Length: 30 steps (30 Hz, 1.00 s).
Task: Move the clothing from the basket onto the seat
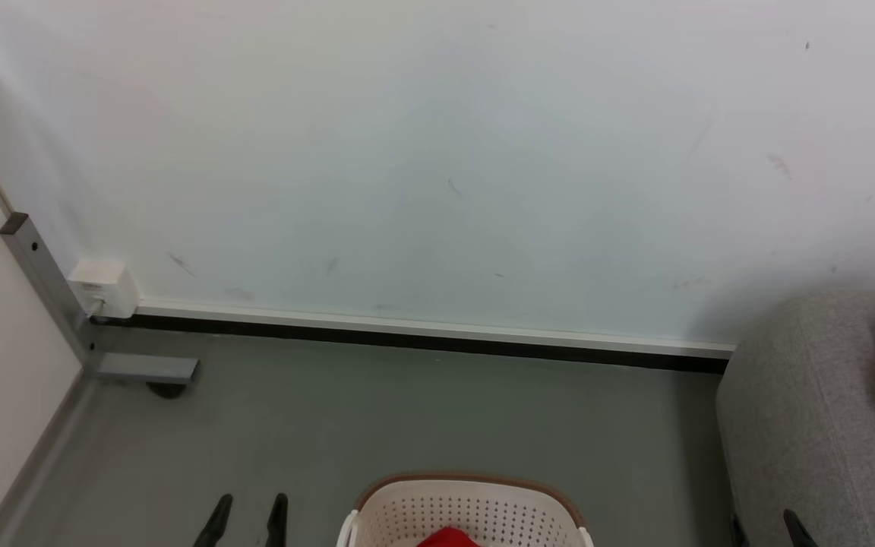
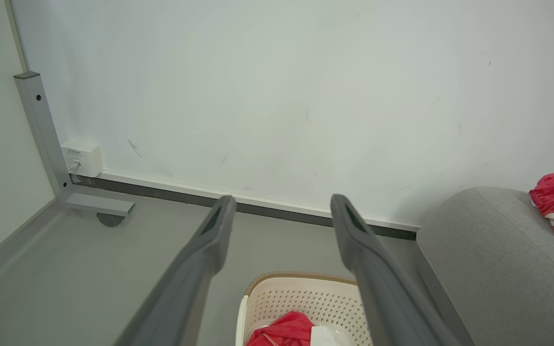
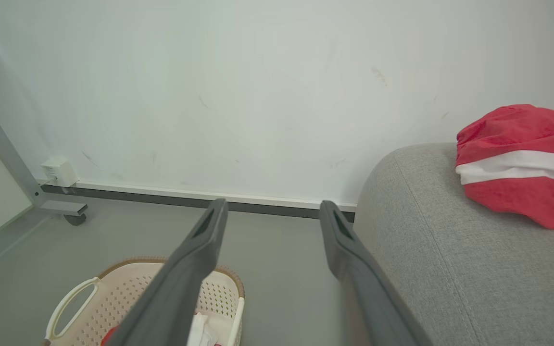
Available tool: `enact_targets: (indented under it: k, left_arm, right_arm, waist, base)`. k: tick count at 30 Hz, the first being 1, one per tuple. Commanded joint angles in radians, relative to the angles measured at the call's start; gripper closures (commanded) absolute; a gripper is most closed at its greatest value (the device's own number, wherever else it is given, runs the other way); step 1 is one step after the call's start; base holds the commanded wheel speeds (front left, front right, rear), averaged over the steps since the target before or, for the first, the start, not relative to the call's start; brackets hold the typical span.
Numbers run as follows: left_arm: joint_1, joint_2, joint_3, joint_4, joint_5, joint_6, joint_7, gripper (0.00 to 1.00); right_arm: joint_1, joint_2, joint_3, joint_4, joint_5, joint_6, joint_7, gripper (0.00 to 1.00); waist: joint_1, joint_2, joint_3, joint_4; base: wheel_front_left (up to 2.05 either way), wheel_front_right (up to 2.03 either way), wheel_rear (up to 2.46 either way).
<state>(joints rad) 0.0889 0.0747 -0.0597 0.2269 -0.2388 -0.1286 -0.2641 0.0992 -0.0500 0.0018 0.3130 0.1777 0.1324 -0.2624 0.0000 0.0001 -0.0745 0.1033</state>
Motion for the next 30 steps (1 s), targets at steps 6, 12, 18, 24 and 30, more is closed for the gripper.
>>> enact_targets:
  k: [6, 12, 18, 24, 30]
  left_arm:
    - [-0.001, -0.001, 0.001, 0.004, 0.006, -0.003, 0.0, 0.0]
    - [-0.004, 0.005, -0.004, 0.0, 0.004, -0.003, 0.0, 0.0]
    - [-0.009, 0.005, -0.007, -0.004, 0.005, -0.003, 0.0, 0.0]
    - [-0.026, 0.008, -0.015, -0.003, 0.004, -0.003, 0.0, 0.0]
    - [-0.078, 0.025, -0.062, 0.007, 0.011, -0.003, 0.0, 0.0]
  right_arm:
    - [-0.009, -0.001, -0.002, 0.004, -0.001, -0.003, -0.004, 0.0]
    - [-0.011, -0.001, 0.004, 0.006, 0.007, -0.003, -0.004, 0.0]
    - [-0.011, -0.001, 0.002, 0.003, 0.007, -0.003, -0.004, 0.0]
    - [-0.032, -0.001, 0.004, -0.002, 0.001, -0.003, -0.004, 0.0]
    - [-0.057, -0.001, 0.007, -0.013, -0.007, -0.003, -0.004, 0.0]
  waist:
    - [0.0, -0.0001, 0.0, -0.005]
    - [0.0, -0.0001, 0.0, -0.009]
    - [0.0, -0.0001, 0.006, -0.012]
    - [0.0, -0.0001, 0.029, -0.026]
    - [0.0, -0.0001, 0.081, -0.059]
  base:
    - [0.0, 0.0, 0.0]
    - [0.0, 0.0, 0.0]
    - [0.0, 0.0, 0.0]
    - [0.0, 0.0, 0.0]
    - [0.0, 0.0, 0.0]
